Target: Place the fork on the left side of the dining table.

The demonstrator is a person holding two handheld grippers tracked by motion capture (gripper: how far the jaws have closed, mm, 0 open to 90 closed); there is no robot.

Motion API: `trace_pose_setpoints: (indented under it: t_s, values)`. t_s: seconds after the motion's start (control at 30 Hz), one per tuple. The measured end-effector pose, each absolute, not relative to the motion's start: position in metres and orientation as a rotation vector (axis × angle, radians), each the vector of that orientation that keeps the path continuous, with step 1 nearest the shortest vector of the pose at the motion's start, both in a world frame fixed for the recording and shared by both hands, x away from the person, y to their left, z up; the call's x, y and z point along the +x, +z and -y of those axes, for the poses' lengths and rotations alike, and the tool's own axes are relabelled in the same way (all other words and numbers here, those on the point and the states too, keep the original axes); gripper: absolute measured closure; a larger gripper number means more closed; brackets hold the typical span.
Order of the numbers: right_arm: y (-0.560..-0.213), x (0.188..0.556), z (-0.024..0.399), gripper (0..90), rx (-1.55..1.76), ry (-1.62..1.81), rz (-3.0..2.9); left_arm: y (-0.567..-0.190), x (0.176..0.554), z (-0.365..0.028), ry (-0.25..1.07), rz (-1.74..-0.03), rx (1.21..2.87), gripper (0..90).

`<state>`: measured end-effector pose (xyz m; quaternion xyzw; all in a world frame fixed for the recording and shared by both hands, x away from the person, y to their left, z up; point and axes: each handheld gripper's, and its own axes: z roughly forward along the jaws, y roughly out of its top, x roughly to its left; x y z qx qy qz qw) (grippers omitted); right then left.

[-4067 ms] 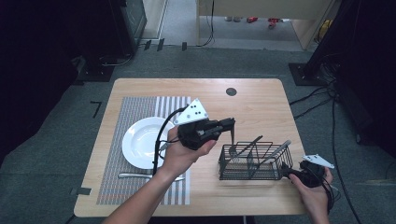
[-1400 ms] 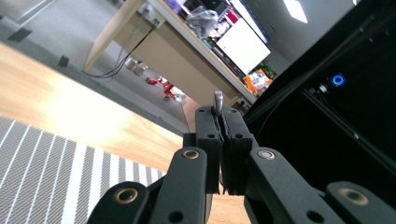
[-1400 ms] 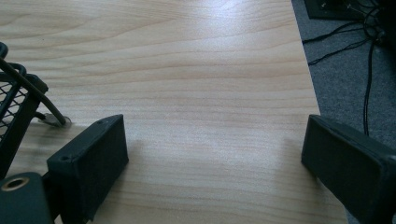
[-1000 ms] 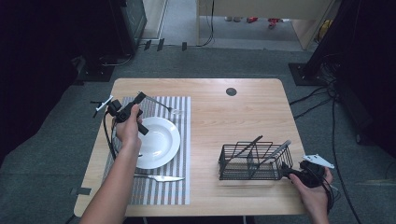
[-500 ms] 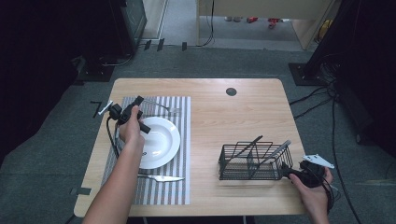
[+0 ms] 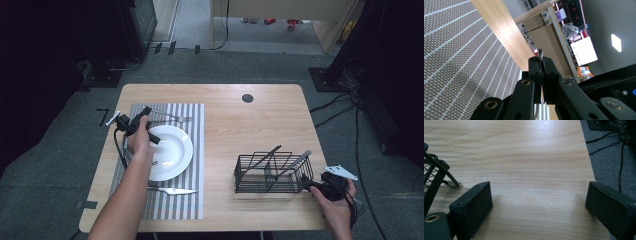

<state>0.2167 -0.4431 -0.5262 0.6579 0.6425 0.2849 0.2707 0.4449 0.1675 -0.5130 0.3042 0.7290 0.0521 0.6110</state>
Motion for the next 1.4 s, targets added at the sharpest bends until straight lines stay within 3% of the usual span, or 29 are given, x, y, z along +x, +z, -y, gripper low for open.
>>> trace_pose_setpoints:
  t_s: [0.13, 0.73, 1.03, 1.4]
  values:
    - [-0.526, 0.217, 0.443, 6.6, 1.772, 0.767, -1.731, -0.512, 0.445, -0.170, 0.202, -1.747, 0.862, 79.7]
    - [-0.526, 0.217, 0.443, 6.6, 1.773, 0.767, -1.730, -0.507, 0.455, -0.175, 0.133, -1.885, 0.930, 74.2]
    - [-0.526, 0.217, 0.443, 6.6, 1.773, 0.767, -1.731, -0.506, 0.460, -0.177, 0.194, -1.930, 0.987, 54.8]
    - [-0.526, 0.217, 0.443, 6.6, 1.772, 0.768, -1.731, -0.504, 0.461, -0.183, 0.183, -1.973, 1.022, 46.4]
